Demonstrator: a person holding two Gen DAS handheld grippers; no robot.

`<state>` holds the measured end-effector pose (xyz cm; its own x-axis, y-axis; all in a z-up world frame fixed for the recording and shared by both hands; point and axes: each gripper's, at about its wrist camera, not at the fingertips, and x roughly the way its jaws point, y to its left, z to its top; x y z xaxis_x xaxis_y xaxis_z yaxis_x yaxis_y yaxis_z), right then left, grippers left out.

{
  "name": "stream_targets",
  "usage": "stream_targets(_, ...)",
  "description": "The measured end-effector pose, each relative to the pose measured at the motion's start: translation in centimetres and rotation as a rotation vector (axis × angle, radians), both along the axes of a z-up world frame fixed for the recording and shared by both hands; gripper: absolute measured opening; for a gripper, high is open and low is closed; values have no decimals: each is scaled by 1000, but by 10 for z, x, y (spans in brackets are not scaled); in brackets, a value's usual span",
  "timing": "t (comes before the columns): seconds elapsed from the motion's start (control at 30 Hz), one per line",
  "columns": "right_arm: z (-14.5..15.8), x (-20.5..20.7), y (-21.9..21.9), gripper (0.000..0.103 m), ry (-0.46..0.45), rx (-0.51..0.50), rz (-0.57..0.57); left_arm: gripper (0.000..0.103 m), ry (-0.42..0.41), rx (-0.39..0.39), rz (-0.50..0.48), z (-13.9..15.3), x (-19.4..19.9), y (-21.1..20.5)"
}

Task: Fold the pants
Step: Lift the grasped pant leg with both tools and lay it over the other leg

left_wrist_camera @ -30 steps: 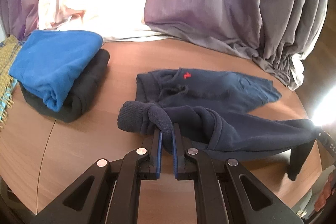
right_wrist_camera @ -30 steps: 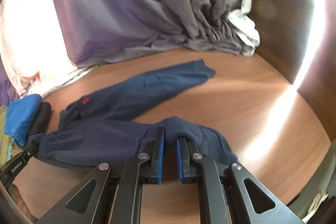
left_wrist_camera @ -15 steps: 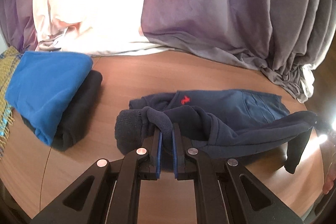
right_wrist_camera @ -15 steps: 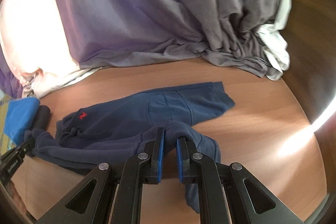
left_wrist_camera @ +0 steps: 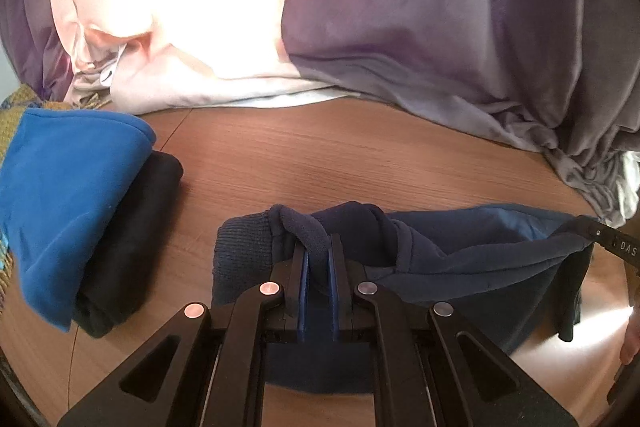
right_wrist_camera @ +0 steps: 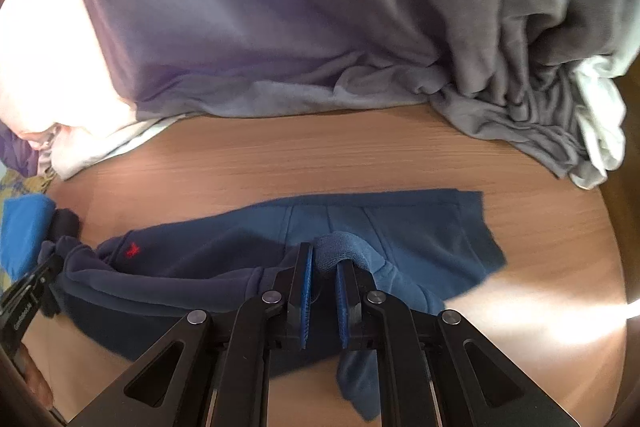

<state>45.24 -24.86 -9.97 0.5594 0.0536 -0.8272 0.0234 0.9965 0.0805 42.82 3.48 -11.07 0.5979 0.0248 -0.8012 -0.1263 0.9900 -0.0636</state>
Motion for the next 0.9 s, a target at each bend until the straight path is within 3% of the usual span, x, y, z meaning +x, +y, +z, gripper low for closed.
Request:
stream_targets(0.27,-37,54,4,11,83,9,8,11,60,15,16,-25,26,2)
stream_targets(0.5,-60,73,3,12,125,13,2,19,72,33,15,-36,38,0)
stream_targets(0.57,-63,76,4,14,132,6,11,27,74,28,4,-36,40,1)
stream_targets(0.63,-64,77,6,16,135,-4,23,43,75,15,-21,-36,41,1)
stream_targets(0.77,-60,74,9,27,124,-7,45,53,55,35,-56,-27,34,-3)
stream_targets(0.83,-54,68,10,32,112,4,51,69,25,39,-76,-18,26,-5)
stream_targets(0.9,-46,60,12,38,95,7,60,71,-8,80,-77,-8,16,-7)
